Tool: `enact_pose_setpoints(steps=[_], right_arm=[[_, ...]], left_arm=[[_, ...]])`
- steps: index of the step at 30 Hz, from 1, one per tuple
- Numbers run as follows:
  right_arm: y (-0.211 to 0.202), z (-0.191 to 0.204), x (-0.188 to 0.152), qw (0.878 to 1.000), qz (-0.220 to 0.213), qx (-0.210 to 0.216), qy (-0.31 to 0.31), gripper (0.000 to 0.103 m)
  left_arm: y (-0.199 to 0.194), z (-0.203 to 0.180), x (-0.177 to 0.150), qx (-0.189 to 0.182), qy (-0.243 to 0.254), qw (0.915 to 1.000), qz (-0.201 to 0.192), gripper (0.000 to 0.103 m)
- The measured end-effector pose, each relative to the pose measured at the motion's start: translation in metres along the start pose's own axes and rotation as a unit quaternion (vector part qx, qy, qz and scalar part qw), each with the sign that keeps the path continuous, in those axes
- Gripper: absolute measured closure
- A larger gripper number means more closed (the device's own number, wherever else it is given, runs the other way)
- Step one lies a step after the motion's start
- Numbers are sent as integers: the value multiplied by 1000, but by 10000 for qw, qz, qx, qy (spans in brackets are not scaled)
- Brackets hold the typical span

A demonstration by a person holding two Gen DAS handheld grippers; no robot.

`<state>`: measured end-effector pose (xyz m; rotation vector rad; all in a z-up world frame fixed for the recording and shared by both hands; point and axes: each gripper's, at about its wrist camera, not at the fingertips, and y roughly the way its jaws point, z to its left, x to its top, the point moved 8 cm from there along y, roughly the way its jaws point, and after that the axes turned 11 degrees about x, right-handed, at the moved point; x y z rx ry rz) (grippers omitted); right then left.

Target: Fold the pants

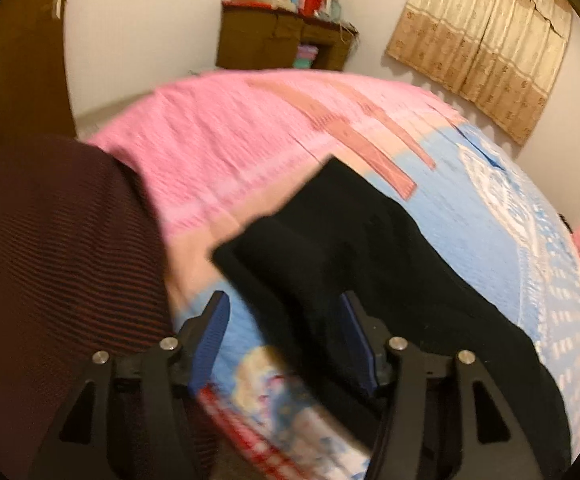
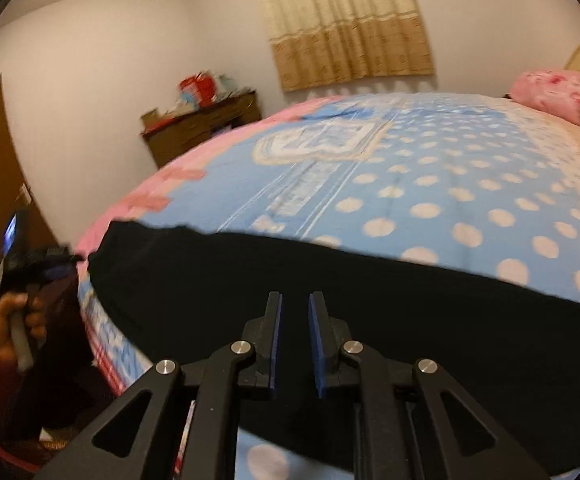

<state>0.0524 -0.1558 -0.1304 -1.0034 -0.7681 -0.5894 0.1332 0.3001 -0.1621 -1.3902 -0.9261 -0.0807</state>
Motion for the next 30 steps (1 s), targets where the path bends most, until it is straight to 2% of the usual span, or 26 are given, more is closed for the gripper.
enact_pose_setpoints(steps=[4, 8, 11, 16, 20, 24, 27, 30], right_arm=[[-3, -6, -6, 9996, 78, -5, 271, 76], [-12, -19, -7, 9989, -2, -150, 450, 75], [-16, -22, -8, 9984, -50, -241, 504, 75], [-14, -28, -11, 9974, -5, -294, 658, 75], [-12, -27, -13, 9977, 44, -271, 623, 75], [-9, -26, -15, 9976, 93, -237, 640, 75], [-8, -25, -15, 9977, 105, -194, 636, 75], [-2, -19, -20, 9980, 215, -88, 580, 75]], left_arm=[[23, -9, -2, -163, -300, 9987, 369, 44], [34, -12, 9, -245, -669, 9965, 444, 45], [32, -13, 15, -293, -660, 9970, 274, 85], [18, -6, 17, -442, -565, 9973, 157, 87], [11, -5, 20, -323, -230, 9991, 140, 87], [1, 1, 24, -369, -323, 9987, 138, 87], [3, 4, 25, -122, -140, 9997, 134, 87], [26, 7, 12, 258, 115, 9988, 409, 86]])
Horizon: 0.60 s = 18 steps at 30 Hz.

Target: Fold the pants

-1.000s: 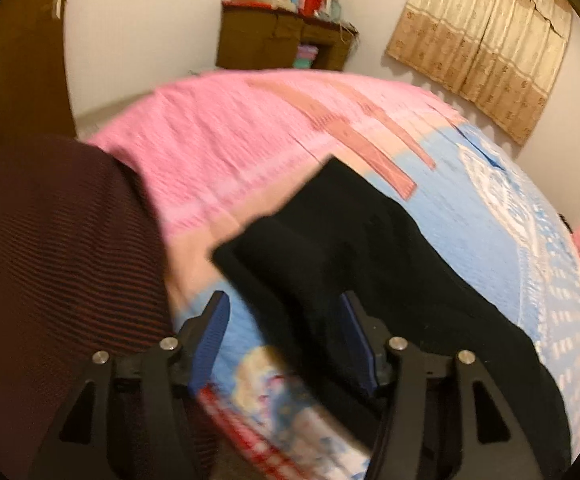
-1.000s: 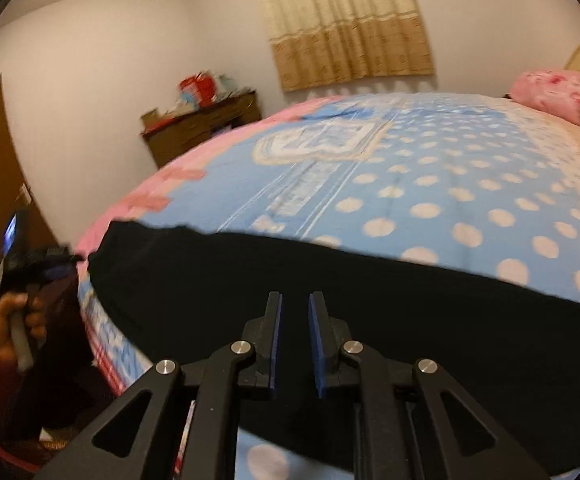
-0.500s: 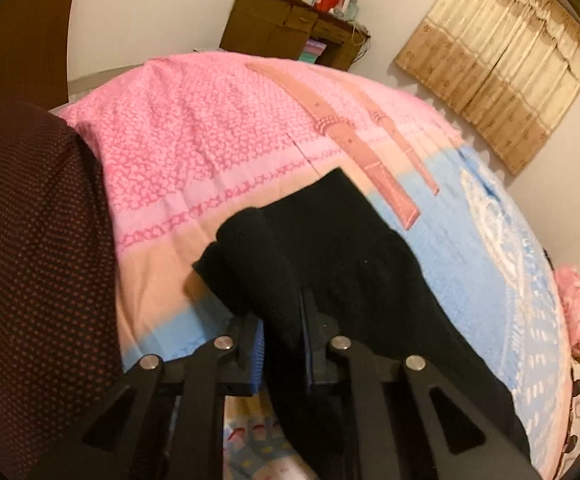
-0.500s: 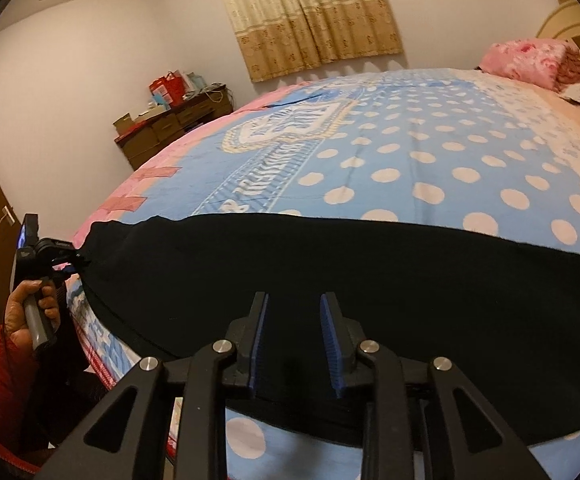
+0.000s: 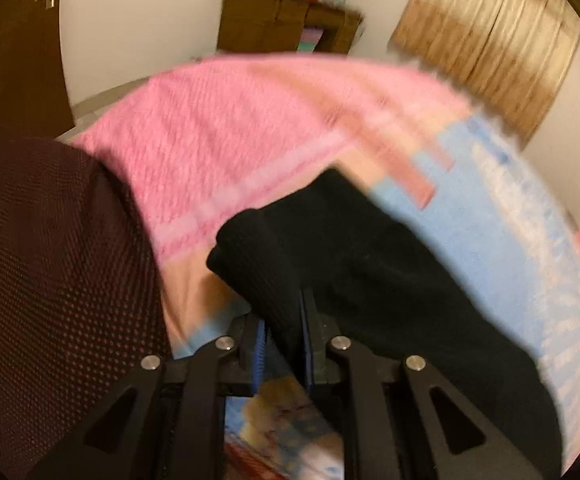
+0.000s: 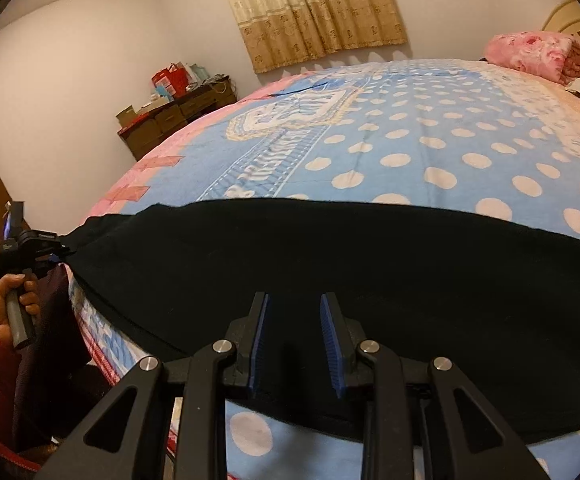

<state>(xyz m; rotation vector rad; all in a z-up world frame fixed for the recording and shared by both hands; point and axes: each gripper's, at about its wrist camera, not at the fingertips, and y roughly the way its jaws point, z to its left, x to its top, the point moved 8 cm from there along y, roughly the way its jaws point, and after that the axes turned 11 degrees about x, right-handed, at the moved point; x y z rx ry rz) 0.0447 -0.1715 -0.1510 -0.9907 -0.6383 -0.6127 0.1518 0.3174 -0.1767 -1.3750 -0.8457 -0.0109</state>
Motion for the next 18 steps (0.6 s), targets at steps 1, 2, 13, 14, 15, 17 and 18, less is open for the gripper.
enact_pose_setpoints(steps=[1, 2, 13, 14, 15, 17, 18], right_arm=[[3, 3, -3, 10000, 80, 25, -46, 75], [7, 6, -6, 9998, 161, 52, -102, 75], [18, 23, 5, 9986, 78, 335, -411, 75], [21, 28, 4, 9980, 123, 451, -430, 75], [24, 40, 3, 9962, 192, 645, -545, 75], [31, 67, -1, 9900, 374, 997, -926, 75], [35, 79, -4, 9860, 477, 1154, -1108, 75]], left_arm=[[9, -1, -5, 148, 137, 9998, 71, 85], [11, -3, -5, 232, 267, 9994, 24, 80], [-72, 0, 29, 1671, 1024, 9690, -1507, 33], [-74, -9, 26, 1460, 1131, 9712, -1508, 33], [-76, -18, 20, 1215, 1223, 9743, -1450, 33], [-73, -30, 13, 836, 1260, 9803, -1272, 33], [-69, -35, 9, 695, 1236, 9832, -1153, 33]])
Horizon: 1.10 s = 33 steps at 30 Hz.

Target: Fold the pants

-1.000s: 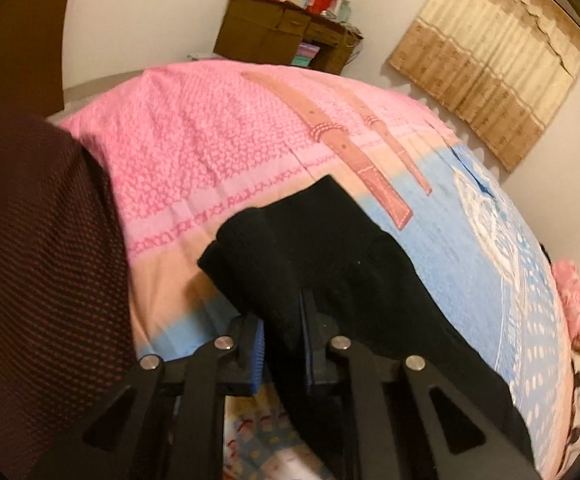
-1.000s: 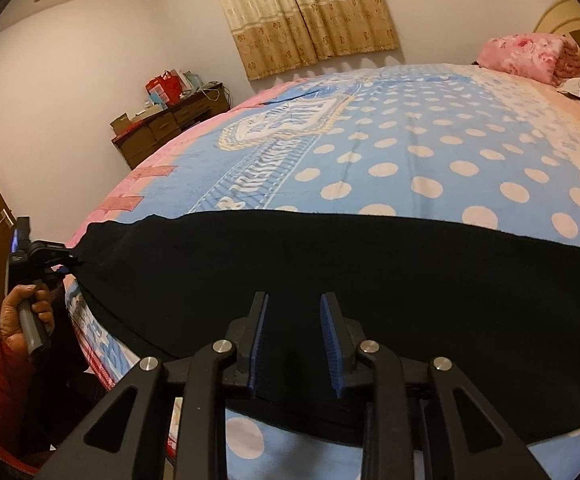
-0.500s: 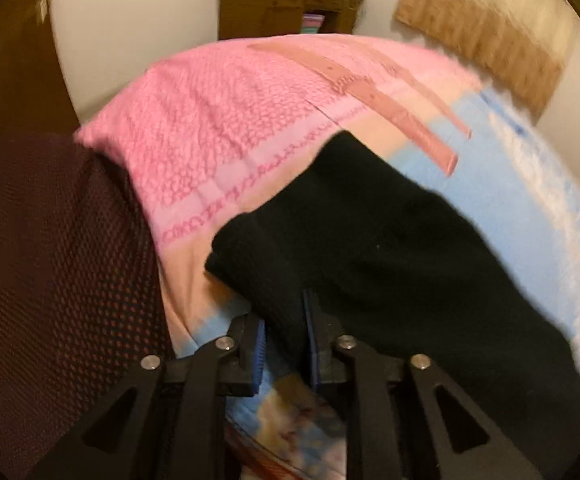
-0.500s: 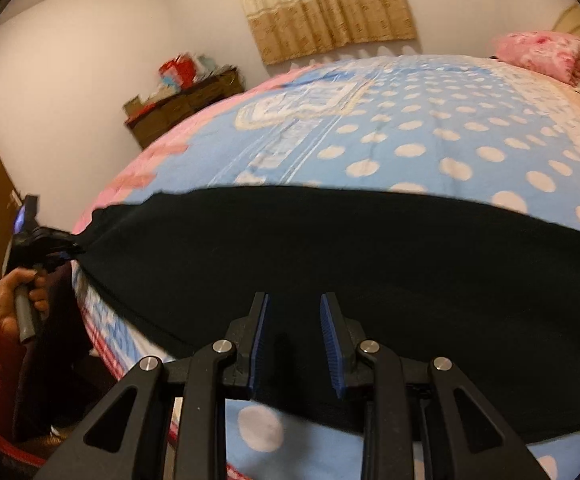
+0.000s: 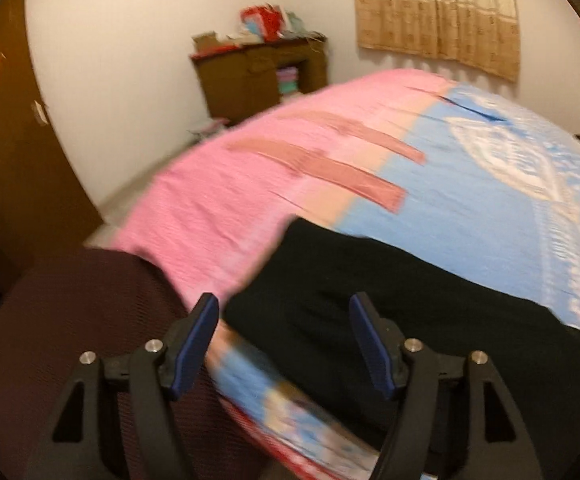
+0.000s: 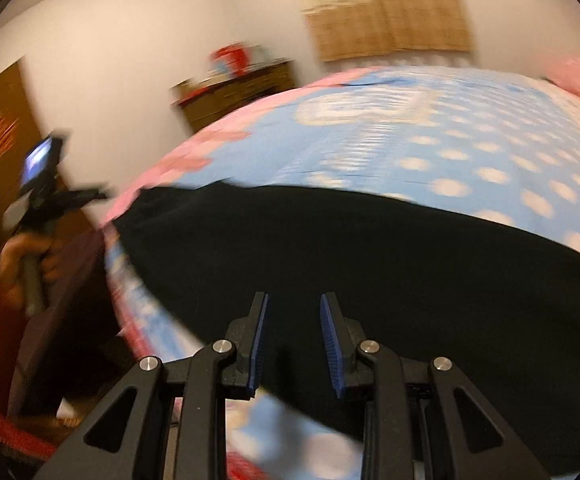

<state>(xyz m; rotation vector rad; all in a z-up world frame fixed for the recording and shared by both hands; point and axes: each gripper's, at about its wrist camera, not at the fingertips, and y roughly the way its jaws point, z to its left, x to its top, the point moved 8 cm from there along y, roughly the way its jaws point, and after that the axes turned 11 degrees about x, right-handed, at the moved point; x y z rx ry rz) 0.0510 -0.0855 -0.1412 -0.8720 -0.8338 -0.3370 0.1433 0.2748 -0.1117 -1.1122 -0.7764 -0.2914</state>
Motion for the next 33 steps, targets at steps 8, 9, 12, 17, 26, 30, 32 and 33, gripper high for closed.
enact_pose_setpoints(steps=[8, 9, 12, 17, 26, 30, 32, 33], right_arm=[[81, 67, 1, 9878, 856, 637, -1138, 75], [92, 72, 0, 9853, 962, 635, -1261, 75], [122, 81, -6, 9773, 1296, 565, -1577, 75], [136, 89, 7, 9760, 1058, 360, -1869, 75], [148, 94, 17, 9785, 936, 457, -1781, 93], [139, 113, 21, 9758, 666, 675, -1970, 92], [144, 120, 21, 9736, 660, 710, -2065, 86], [147, 121, 20, 9731, 685, 677, -2095, 72]], left_arm=[[-6, 28, 0, 472, -183, 9987, -101, 25], [-9, 39, 1, 580, -265, 9979, -149, 24], [-5, 61, 6, 715, -501, 9961, -150, 24], [-1, 71, 8, 597, -762, 9953, -46, 24], [-1, 70, 14, 566, -789, 9952, -135, 24], [-1, 73, 16, 582, -870, 9944, -116, 24], [-2, 75, 17, 556, -921, 9941, -121, 24], [-3, 76, 18, 567, -925, 9940, -132, 24]])
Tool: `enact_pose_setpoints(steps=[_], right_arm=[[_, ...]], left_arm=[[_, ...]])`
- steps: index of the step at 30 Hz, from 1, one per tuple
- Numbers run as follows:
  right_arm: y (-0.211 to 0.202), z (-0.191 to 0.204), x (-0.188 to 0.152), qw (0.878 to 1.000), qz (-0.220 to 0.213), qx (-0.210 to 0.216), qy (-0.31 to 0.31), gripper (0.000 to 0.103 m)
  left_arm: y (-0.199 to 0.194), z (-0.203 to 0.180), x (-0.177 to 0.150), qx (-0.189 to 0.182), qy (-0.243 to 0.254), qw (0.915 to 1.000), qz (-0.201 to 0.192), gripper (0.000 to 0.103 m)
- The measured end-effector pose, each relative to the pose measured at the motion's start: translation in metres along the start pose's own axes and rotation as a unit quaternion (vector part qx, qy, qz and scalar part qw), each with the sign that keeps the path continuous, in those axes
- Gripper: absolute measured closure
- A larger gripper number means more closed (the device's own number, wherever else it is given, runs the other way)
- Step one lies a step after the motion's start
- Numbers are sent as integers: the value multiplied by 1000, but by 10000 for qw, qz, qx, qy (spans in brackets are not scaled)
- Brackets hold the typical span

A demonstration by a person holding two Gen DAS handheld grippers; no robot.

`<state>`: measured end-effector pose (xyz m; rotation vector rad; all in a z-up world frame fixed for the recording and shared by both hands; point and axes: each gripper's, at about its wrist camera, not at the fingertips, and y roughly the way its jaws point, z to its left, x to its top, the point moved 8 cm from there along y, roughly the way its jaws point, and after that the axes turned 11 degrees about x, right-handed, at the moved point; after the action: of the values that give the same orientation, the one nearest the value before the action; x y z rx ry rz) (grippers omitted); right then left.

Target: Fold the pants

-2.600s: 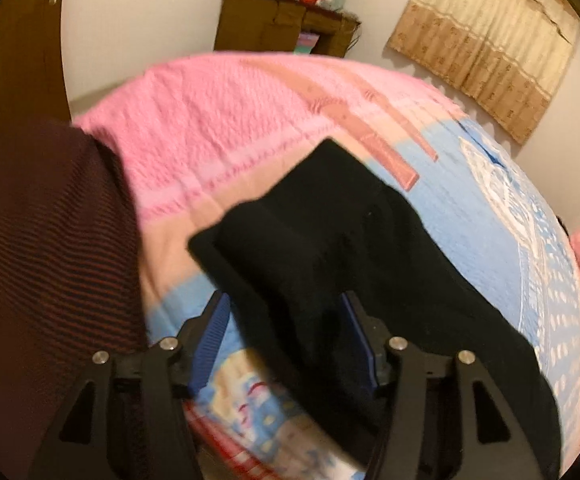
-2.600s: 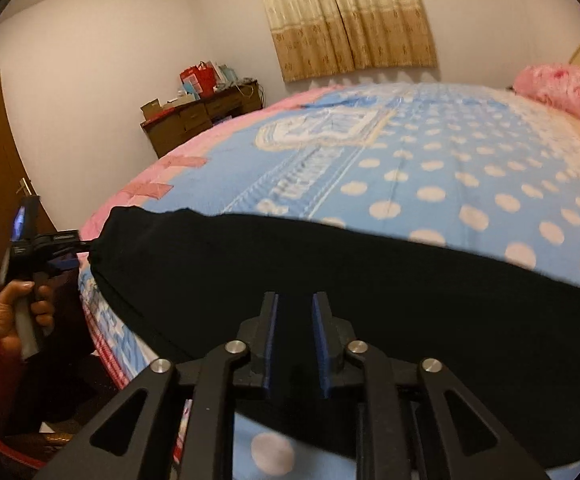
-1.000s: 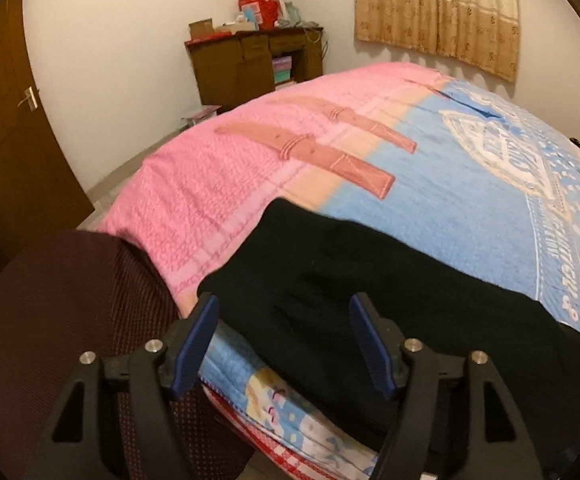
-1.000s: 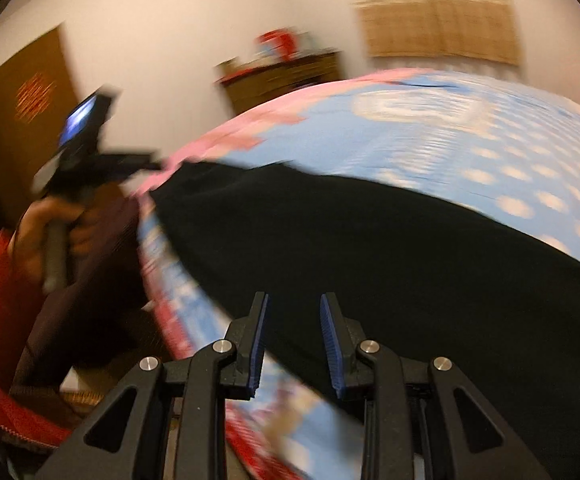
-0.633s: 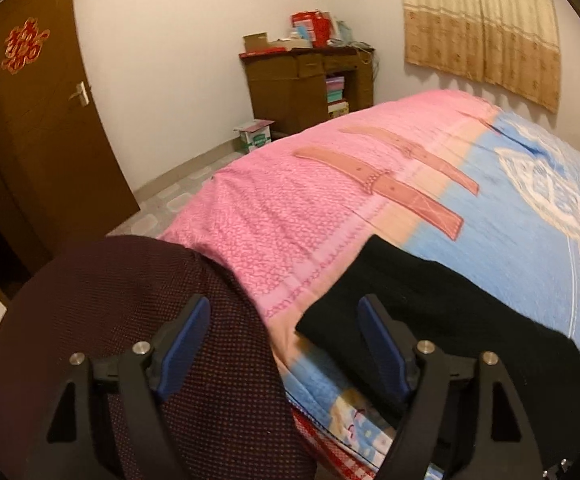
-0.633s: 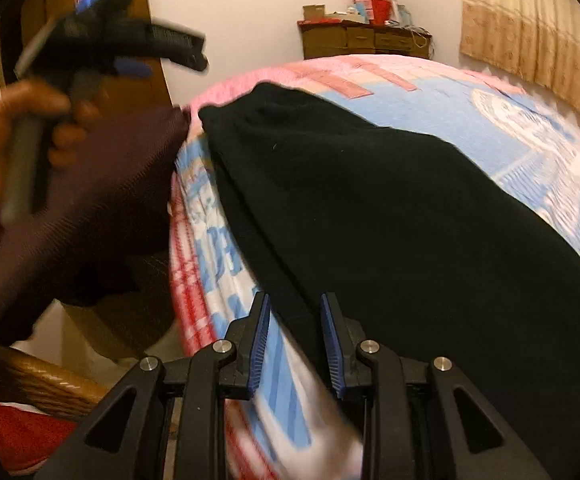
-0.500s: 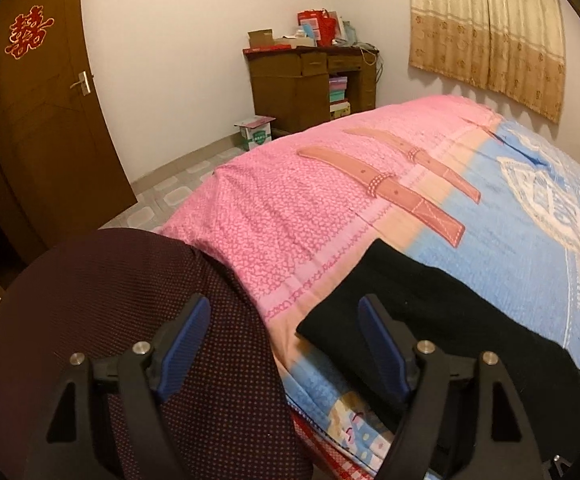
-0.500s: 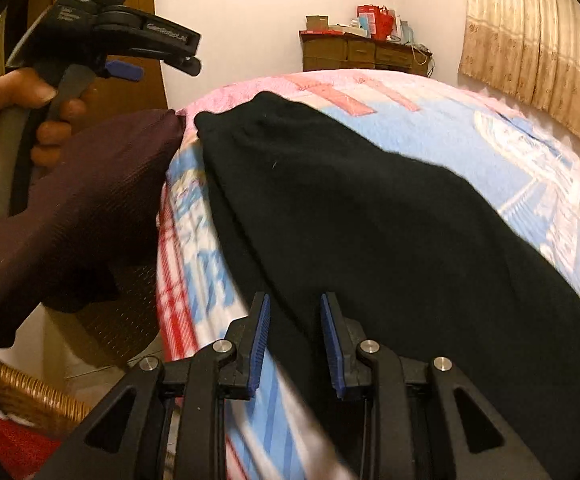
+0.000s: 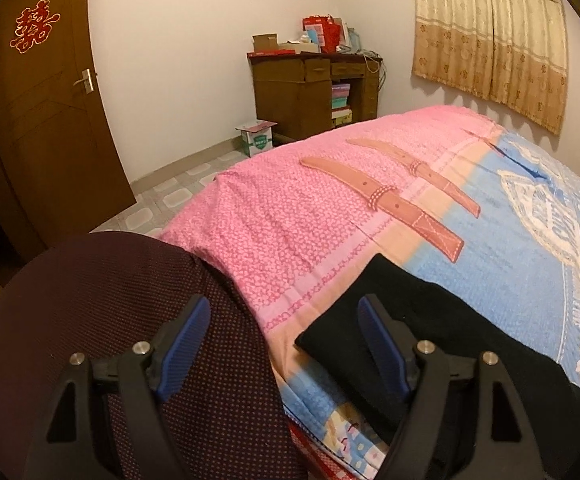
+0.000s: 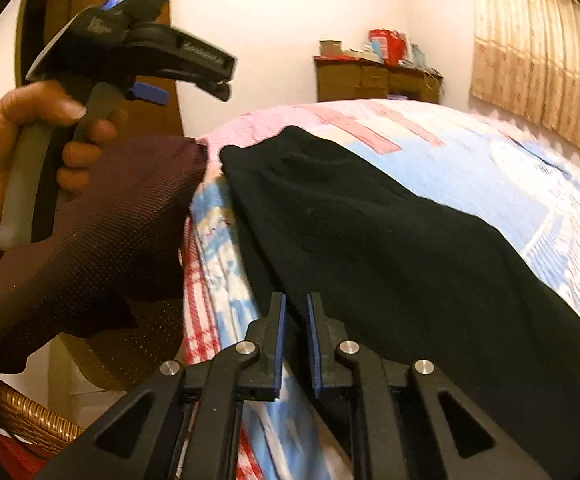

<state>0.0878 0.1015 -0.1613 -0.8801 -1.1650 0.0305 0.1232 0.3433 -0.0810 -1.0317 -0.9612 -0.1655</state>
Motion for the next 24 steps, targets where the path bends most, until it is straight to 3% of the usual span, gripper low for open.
enact_pose_setpoints(steps=[1, 6, 8, 9, 13, 20, 24], right_arm=[[4, 0, 0, 10000, 31, -22, -16, 62], [24, -2, -6, 9985, 262, -367, -325, 61], [24, -2, -3, 9983, 199, -408, -366, 67], [25, -3, -2, 9985, 202, -380, -338, 79], [31, -10, 3, 9980, 278, -514, -250, 99], [19, 10, 20, 9999, 41, -77, -102, 99], [37, 16, 5, 9992, 376, -53, -154, 99]], left_arm=[[0, 1, 1, 14, -4, 10000, -16, 24], [-2, 12, 8, 74, -133, 9998, -90, 24], [0, 15, 9, 53, -191, 9998, -69, 24], [1, 16, 8, 56, -221, 9997, -48, 24], [4, 19, 7, 34, -284, 9996, 3, 24], [4, 14, 6, -33, -291, 9996, -8, 24], [3, 5, 2, -87, -190, 9998, 11, 24]])
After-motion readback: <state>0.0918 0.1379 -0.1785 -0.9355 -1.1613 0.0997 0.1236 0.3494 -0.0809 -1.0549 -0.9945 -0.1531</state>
